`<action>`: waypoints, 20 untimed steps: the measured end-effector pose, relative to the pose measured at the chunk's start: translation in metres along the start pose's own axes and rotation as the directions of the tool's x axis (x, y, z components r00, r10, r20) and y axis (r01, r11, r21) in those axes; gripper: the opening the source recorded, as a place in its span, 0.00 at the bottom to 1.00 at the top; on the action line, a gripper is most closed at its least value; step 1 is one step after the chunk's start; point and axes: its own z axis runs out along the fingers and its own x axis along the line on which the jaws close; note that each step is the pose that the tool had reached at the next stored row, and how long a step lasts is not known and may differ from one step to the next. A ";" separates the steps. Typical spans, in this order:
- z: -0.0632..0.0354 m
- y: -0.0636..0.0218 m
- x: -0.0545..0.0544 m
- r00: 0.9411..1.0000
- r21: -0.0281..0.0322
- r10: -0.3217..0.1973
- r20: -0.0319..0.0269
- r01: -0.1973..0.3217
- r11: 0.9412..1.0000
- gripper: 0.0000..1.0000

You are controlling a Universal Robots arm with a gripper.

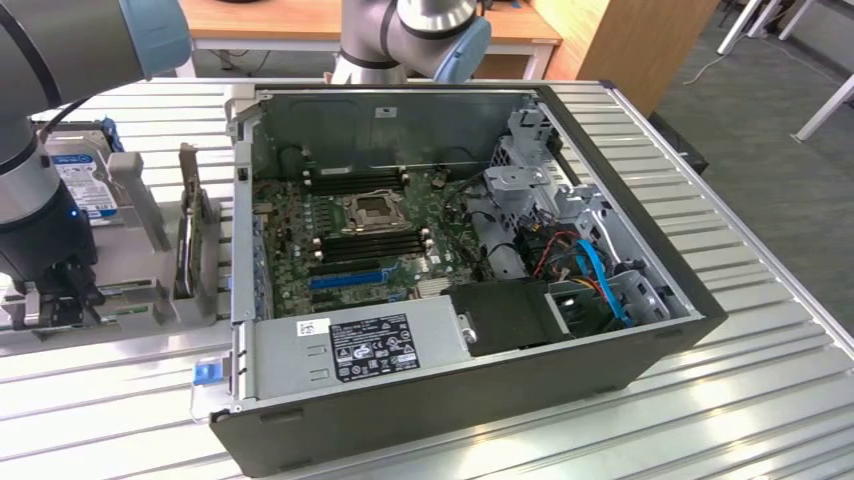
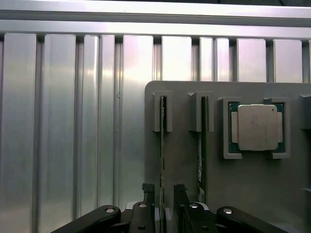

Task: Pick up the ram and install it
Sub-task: 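Pick up the ram and move it above insertion slot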

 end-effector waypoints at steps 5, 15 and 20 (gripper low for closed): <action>0.0029 -0.0001 0.000 1.000 0.000 0.000 0.001 0.000 1.000 0.30; 0.0068 -0.0003 0.000 1.000 0.000 0.000 0.004 0.000 1.000 0.30; 0.0061 -0.0003 0.000 1.000 0.000 0.000 0.004 0.000 1.000 0.30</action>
